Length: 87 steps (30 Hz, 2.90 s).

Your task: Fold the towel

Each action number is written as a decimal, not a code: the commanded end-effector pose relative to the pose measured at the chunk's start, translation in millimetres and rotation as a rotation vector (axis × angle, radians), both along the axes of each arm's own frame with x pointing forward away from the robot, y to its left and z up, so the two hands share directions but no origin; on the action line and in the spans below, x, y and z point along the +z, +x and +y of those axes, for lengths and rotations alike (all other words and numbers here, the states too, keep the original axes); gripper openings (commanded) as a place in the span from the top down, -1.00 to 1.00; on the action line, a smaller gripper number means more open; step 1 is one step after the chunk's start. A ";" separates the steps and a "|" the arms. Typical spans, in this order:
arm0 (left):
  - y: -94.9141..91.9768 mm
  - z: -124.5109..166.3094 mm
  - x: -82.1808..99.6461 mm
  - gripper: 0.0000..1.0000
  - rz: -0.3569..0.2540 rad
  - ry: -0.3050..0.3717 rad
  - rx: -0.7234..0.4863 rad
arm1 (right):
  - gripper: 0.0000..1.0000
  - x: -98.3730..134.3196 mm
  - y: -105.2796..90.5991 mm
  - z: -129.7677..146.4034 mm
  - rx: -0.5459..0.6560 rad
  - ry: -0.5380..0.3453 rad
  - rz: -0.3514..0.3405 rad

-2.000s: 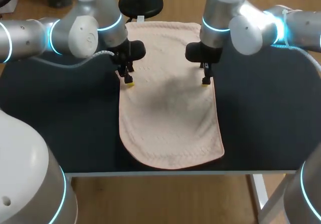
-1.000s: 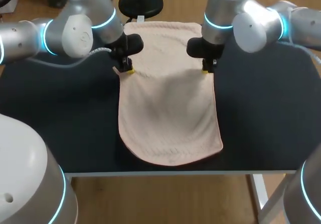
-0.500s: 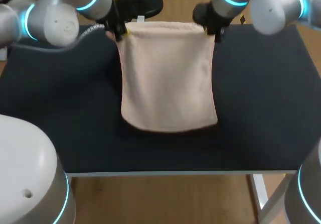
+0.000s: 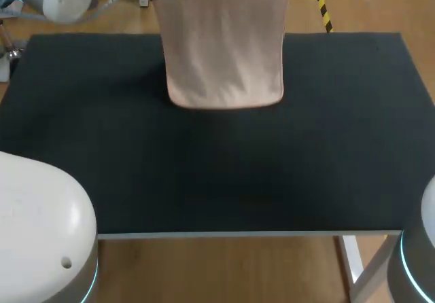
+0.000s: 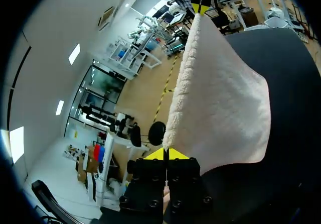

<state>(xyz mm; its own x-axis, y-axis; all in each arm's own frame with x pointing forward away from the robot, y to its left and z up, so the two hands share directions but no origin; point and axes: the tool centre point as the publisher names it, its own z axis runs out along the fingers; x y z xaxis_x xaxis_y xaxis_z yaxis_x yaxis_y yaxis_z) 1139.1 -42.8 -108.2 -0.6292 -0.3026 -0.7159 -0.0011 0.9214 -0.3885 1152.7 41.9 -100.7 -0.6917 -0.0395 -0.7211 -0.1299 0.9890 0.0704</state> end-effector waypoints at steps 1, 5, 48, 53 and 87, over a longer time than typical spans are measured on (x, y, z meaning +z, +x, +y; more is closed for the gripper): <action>-7.4 1.3 29.2 1.00 -0.035 0.012 0.017 | 1.00 40.1 -20.9 -7.0 -0.008 0.002 -0.060; -8.0 -3.9 50.9 1.00 -0.099 0.027 0.005 | 1.00 58.9 -22.2 -6.0 -0.012 0.014 -0.133; -165.4 -14.8 -116.0 1.00 0.441 -0.001 0.074 | 1.00 -129.9 -146.9 15.9 -0.010 -0.026 0.288; -148.5 -20.0 -153.7 1.00 0.508 0.040 0.049 | 1.00 -171.6 -137.9 12.4 -0.079 -0.034 0.332; -90.1 -12.3 -214.9 -1.00 0.632 -0.137 -0.064 | -1.00 -238.2 -73.1 5.1 -0.244 0.025 0.289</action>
